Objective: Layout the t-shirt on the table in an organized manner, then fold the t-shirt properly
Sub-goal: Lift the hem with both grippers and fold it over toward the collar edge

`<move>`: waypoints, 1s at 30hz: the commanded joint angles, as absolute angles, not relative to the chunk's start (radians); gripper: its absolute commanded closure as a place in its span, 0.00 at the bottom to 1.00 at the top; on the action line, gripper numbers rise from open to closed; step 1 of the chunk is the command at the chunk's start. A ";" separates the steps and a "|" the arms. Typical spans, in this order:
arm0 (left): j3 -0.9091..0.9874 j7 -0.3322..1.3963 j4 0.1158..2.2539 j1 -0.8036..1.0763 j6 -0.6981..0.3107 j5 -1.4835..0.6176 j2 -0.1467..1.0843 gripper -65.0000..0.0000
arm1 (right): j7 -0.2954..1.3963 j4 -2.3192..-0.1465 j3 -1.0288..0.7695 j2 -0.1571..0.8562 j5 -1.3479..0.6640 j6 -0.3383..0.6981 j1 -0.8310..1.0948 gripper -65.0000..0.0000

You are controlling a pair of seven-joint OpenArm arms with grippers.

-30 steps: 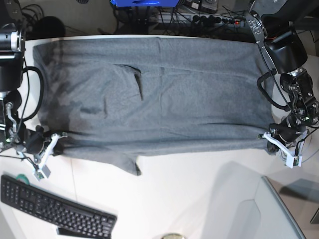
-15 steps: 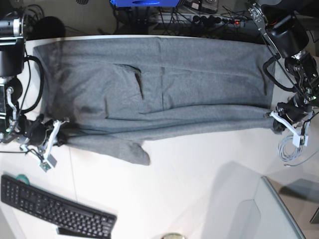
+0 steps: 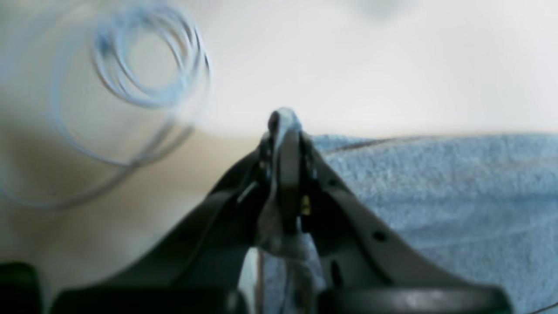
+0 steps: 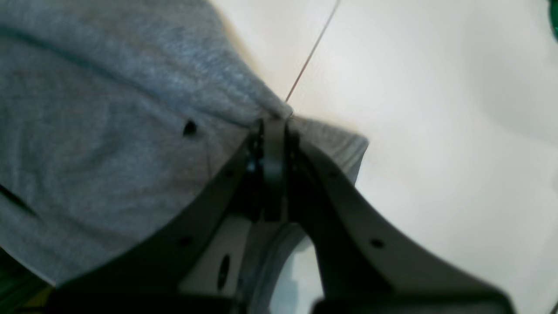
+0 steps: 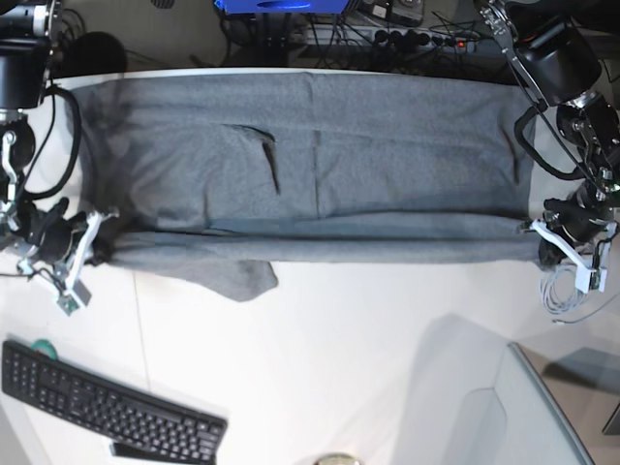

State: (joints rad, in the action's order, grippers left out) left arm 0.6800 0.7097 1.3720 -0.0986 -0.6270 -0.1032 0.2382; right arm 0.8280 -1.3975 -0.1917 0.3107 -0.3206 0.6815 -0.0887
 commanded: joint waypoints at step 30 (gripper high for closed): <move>0.676 0.743 1.440 0.107 -0.624 -0.108 0.243 1.00 | 0.889 -1.423 -0.269 0.263 -0.325 0.682 0.071 1.00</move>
State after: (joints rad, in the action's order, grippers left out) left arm 0.6727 0.7563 1.4246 0.1116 -0.6289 -0.1032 0.2291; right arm 0.9012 -1.4078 -0.2646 0.2481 -0.3149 0.6807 0.0814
